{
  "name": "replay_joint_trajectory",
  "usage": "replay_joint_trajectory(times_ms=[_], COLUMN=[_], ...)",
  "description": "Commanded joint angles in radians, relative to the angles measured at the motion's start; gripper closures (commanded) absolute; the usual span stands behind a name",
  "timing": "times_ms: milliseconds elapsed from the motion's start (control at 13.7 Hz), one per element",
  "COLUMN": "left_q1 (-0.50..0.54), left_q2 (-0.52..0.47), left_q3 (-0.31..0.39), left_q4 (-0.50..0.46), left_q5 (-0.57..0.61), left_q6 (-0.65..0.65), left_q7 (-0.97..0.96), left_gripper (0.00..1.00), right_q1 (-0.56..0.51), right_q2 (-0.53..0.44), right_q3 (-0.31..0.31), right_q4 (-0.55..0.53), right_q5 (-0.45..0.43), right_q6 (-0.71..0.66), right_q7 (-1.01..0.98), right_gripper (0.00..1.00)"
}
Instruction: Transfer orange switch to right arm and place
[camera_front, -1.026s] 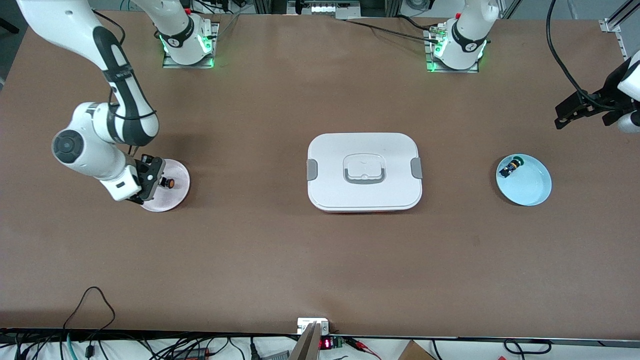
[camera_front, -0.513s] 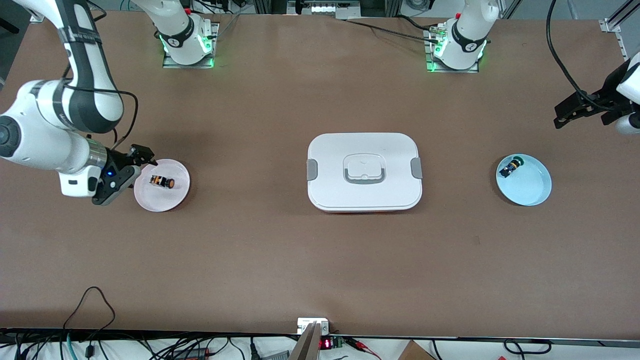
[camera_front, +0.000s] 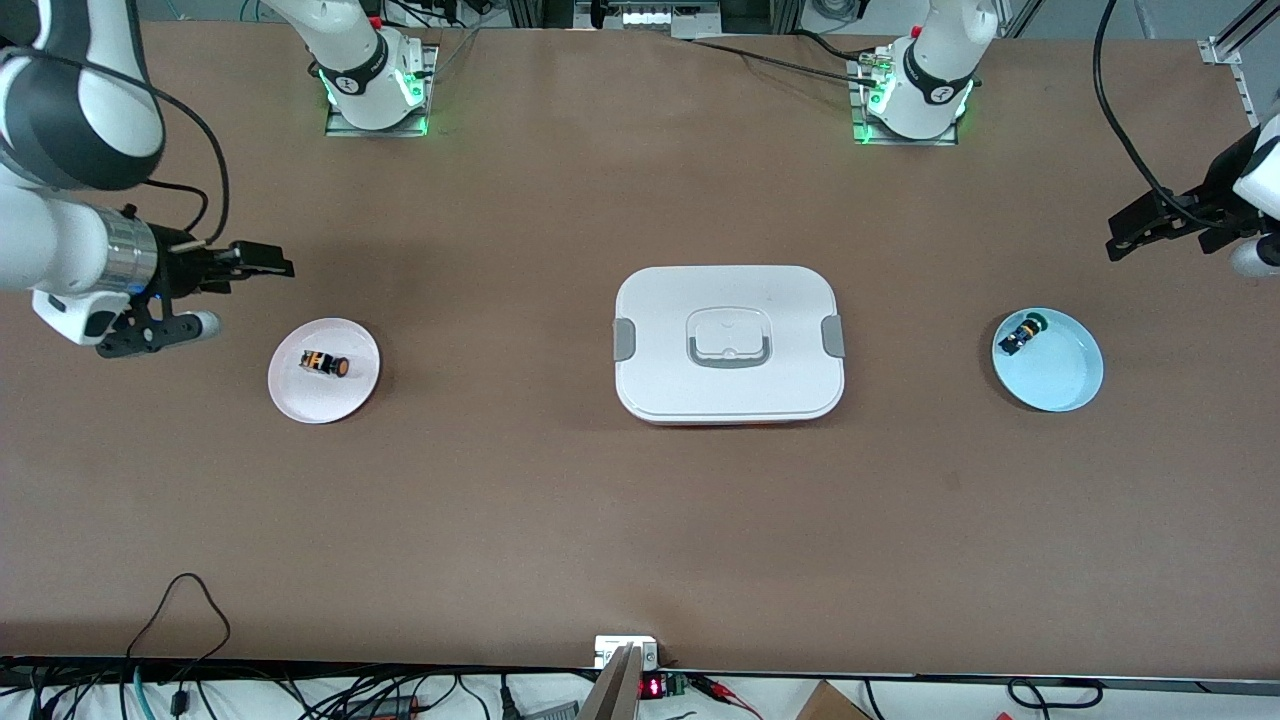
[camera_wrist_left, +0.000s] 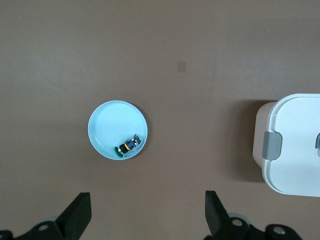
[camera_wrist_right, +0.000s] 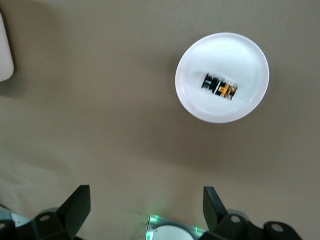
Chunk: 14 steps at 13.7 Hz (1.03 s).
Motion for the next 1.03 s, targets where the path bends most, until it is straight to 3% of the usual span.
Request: replay_joint_trajectory(times_ms=[0,147,293,513,806,952], left_q1=[0.007,0.007,0.007,0.007,0.008,0.008], left_q2=[0.020,0.020,0.020,0.020,0.020,0.020], left_q3=[-0.001,-0.001,-0.001,-0.001,-0.001,-0.001], left_q4=[0.040,0.040,0.041,0.041,0.041,0.043], left_q5=[-0.019,-0.019,-0.019,-0.019,-0.027,-0.027], left_q6=[-0.028,-0.028,-0.028,-0.028,-0.028,-0.028], left_q7=[-0.001,-0.001,-0.001,-0.001,-0.001,-0.001], left_gripper=[0.00,0.00,0.00,0.00,0.00,0.00], right_q1=[0.018,0.004,-0.049,-0.075,-0.074,-0.071], right_q2=[0.005,-0.001,-0.027,-0.052,-0.160,-0.206], right_q3=[0.004,-0.013,-0.021,-0.022,-0.022,-0.021], right_q4=[0.099,0.107,0.107,0.093,-0.130,-0.177], right_q5=[-0.124,-0.197,-0.202,-0.183,-0.200,-0.200], right_q6=[-0.065,-0.026,0.076,0.091,0.260,0.268], right_q7=[0.028,0.028,0.029,0.078,0.138,0.147], right_gripper=[0.00,0.00,0.00,0.00,0.00,0.00])
